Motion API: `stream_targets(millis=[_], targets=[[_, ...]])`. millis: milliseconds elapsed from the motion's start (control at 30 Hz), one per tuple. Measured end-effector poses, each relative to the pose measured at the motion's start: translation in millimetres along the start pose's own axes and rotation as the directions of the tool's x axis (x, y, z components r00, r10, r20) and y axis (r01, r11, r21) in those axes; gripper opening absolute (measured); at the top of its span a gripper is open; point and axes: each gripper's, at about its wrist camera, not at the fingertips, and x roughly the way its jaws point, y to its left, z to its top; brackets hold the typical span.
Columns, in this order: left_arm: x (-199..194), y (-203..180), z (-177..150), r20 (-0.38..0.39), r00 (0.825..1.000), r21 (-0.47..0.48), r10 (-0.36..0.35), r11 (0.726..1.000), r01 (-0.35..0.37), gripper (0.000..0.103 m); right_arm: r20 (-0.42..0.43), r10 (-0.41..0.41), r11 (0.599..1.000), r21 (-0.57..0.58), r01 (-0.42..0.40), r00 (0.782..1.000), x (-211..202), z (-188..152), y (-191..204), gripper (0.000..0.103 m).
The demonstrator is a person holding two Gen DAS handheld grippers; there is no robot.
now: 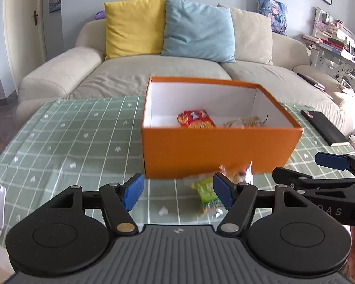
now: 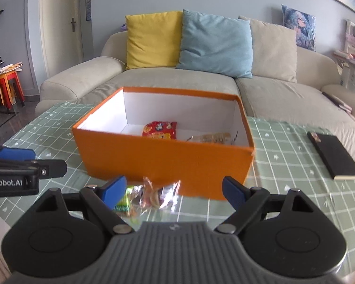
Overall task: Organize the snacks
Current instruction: 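Withdraw both tools from the box toward the packets on the mat, then grasp the green nut packet with the left tool while the right tool grasps the clear pastry packet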
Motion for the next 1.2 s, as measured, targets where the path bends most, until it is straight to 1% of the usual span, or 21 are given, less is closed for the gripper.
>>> stream_targets(millis=[133,200,300,333,400,467,567,600,700,867,933,1133,1200], targets=[[1.5,3.1,-23.2,-0.019,1.0,0.003,-0.021,1.0,0.021,0.078,-0.026,0.014,1.0,0.008,-0.014,1.0,0.0,-20.2,6.4,0.085],[3.4,5.6,-31.9,-0.036,0.998,-0.002,-0.052,0.999,0.052,0.078,-0.031,0.013,1.0,-0.014,-0.014,0.999,0.7,-28.7,11.8,0.085],[9.0,10.4,-41.4,-0.071,0.991,-0.028,-0.113,0.993,0.112,0.077,-0.053,0.016,0.998,-0.056,-0.019,0.998,5.9,-38.6,19.4,0.085],[10.9,11.2,-43.5,-0.079,0.989,-0.034,-0.122,0.992,0.12,0.076,-0.062,0.021,0.998,-0.066,-0.025,0.998,8.7,-40.7,21.1,0.085],[14.6,12.9,-44.9,-0.092,0.988,-0.047,-0.121,0.992,0.117,0.075,-0.078,0.022,0.996,-0.079,-0.028,0.997,12.7,-43.9,24.7,0.085],[16.9,14.5,-44.1,-0.09,0.988,-0.072,-0.128,0.99,0.122,0.075,-0.088,0.022,0.996,-0.087,-0.03,0.996,15.9,-47.5,25.5,0.085],[20.4,14.2,-42.1,-0.081,0.982,-0.111,-0.171,0.981,0.162,0.075,-0.097,0.004,0.996,-0.092,-0.013,0.995,21.1,-50.2,24.5,0.081],[21.7,13.3,-41.4,-0.081,0.981,-0.117,-0.178,0.979,0.168,0.075,-0.102,-0.002,0.996,-0.091,-0.007,0.995,23.4,-50.6,23.2,0.078],[29.5,6.5,-38.0,-0.093,0.982,-0.118,-0.165,0.981,0.153,0.075,-0.123,-0.015,0.997,-0.074,0.006,0.992,30.7,-50.7,19.0,0.071],[47.5,-2.3,-27.7,-0.109,0.978,-0.164,-0.18,0.973,0.161,0.076,-0.137,-0.031,0.998,-0.064,0.023,0.99,41.9,-49.1,14.3,0.071],[56.9,-5.6,-23.8,-0.114,0.976,-0.179,-0.185,0.97,0.163,0.077,-0.137,-0.029,0.998,-0.062,0.021,0.99,46.1,-47.5,13.1,0.069],[82.3,-11.2,-15.6,-0.136,0.972,-0.227,-0.191,0.961,0.158,0.077,-0.116,-0.035,0.992,-0.122,0.021,0.993,60.4,-43.4,15.9,0.059],[89.1,-12.7,-13.3,-0.144,0.971,-0.231,-0.189,0.961,0.153,0.076,-0.123,-0.032,0.993,-0.115,0.018,0.992,65.4,-42.4,13.4,0.056]])
